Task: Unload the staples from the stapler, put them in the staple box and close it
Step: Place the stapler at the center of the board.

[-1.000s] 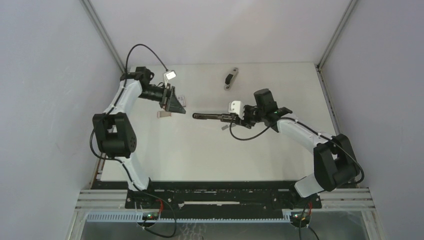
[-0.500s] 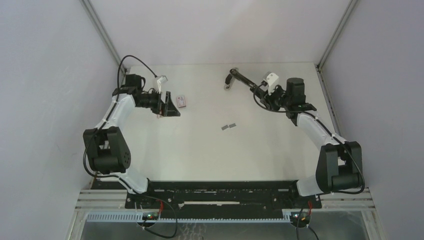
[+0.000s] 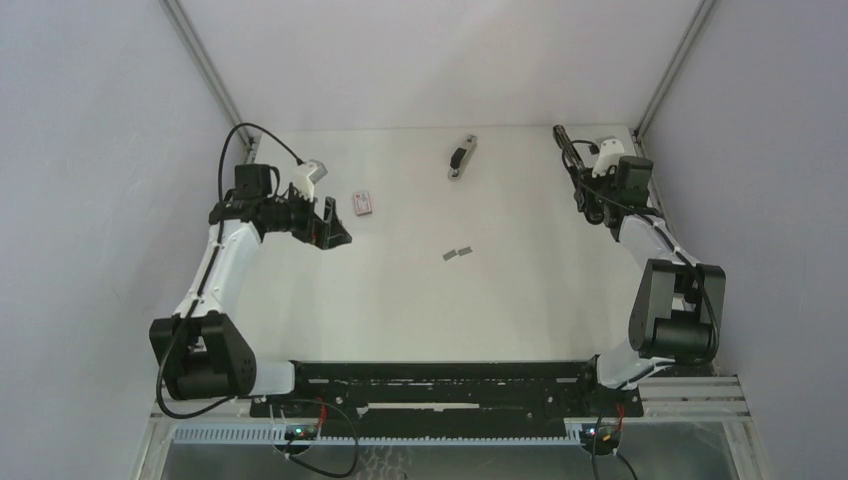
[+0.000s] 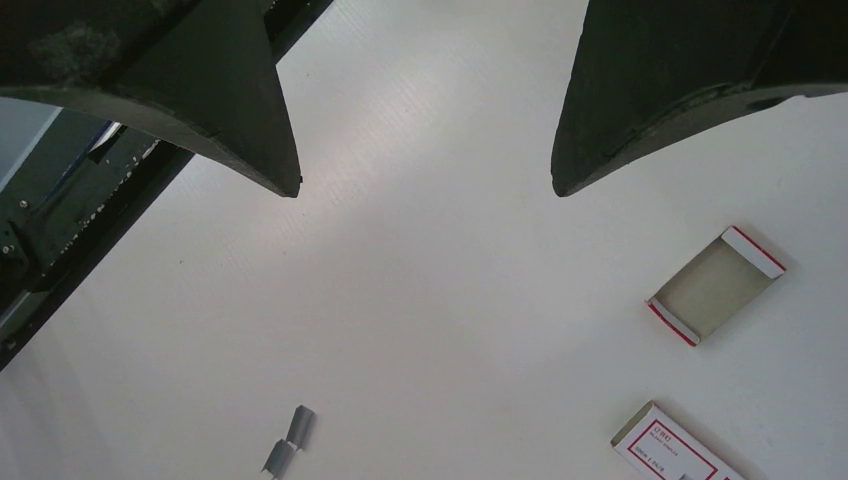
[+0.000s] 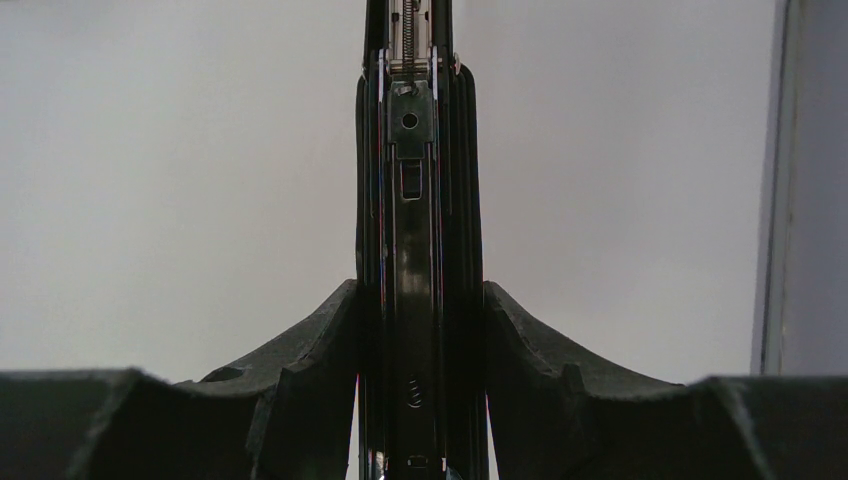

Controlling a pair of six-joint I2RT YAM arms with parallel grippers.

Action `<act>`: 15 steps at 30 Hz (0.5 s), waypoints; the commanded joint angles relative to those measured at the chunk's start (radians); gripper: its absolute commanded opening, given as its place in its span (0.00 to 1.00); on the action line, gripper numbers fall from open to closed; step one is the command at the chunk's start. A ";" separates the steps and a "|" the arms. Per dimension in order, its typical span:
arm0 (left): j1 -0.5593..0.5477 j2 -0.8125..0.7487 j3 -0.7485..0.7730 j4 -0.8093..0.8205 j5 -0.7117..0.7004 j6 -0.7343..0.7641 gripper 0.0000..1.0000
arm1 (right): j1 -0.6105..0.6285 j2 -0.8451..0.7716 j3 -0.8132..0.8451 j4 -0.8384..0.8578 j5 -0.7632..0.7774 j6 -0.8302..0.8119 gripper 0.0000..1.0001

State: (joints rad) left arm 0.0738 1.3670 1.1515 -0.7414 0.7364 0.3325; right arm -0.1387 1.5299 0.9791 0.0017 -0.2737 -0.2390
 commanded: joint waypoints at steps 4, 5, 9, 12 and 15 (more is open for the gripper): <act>0.015 -0.096 -0.079 0.021 -0.027 0.046 1.00 | -0.042 0.050 0.082 0.088 0.122 0.049 0.21; 0.017 -0.104 -0.087 0.025 -0.025 0.045 1.00 | -0.043 0.061 0.089 0.082 0.131 0.047 0.21; 0.017 -0.107 -0.097 0.032 -0.036 0.046 1.00 | -0.044 0.112 0.115 0.069 0.163 0.041 0.21; 0.018 -0.102 -0.108 0.039 -0.027 0.047 1.00 | -0.043 0.145 0.121 0.080 0.187 0.042 0.21; 0.017 -0.096 -0.120 0.047 -0.019 0.051 1.00 | -0.043 0.167 0.124 0.101 0.200 0.040 0.21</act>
State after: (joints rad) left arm 0.0826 1.2919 1.0588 -0.7261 0.7074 0.3595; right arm -0.1864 1.6955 1.0435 -0.0147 -0.1093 -0.2165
